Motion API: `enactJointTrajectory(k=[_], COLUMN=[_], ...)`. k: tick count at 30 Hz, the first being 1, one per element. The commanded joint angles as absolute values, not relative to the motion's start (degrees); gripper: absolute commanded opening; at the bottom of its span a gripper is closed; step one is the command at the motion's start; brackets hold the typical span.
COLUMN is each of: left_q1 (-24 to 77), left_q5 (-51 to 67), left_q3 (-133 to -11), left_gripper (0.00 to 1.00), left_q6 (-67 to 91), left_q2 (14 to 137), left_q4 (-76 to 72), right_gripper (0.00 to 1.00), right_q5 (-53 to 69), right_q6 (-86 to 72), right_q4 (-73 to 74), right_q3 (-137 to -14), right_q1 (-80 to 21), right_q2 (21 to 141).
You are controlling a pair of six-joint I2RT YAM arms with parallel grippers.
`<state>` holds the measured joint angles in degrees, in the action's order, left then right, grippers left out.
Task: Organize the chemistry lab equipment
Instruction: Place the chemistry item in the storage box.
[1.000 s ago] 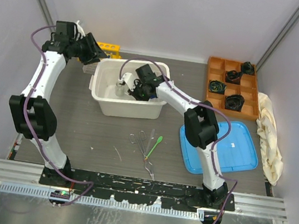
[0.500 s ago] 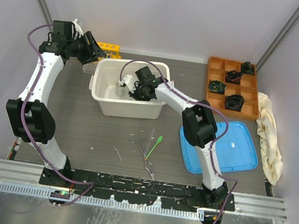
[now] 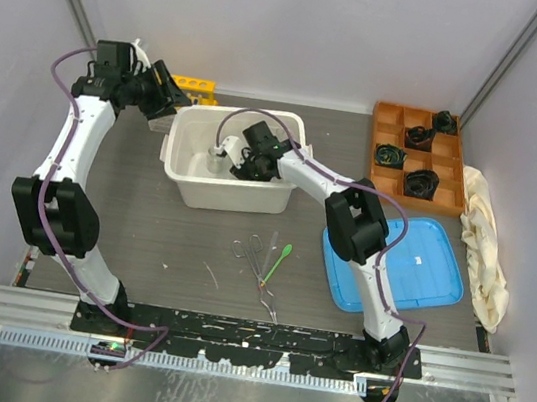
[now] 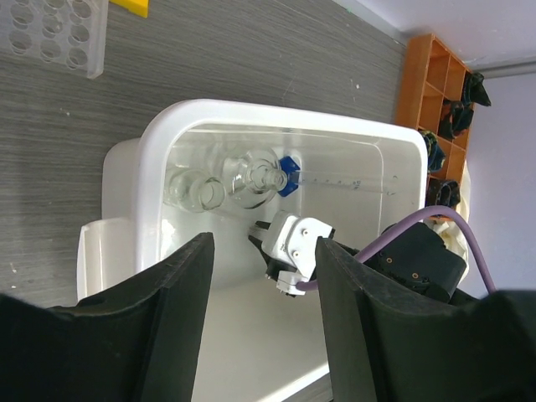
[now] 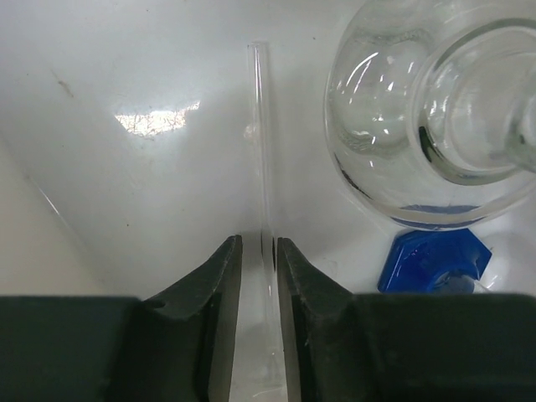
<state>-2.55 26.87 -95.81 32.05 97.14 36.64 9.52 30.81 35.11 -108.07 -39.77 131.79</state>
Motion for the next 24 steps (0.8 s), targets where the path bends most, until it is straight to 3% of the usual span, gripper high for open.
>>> enactJointTrajectory(k=[1,24], left_q1=[-3.0,-3.0], left_q5=[28.4,29.8], left_q3=[-95.8,-94.6], left_gripper=[0.54,0.55], left_q6=[31.7,33.7], left_q2=[94.4,93.9], left_q4=[34.6,32.7], right_gripper=[0.31,0.44], right_q5=[9.6,7.1], right_q6=[29.7,26.6], right_q4=[33.7,37.2], right_q3=[-108.4,-114.5], right_q1=[-39.8,-39.8], right_q2=[131.3,121.7])
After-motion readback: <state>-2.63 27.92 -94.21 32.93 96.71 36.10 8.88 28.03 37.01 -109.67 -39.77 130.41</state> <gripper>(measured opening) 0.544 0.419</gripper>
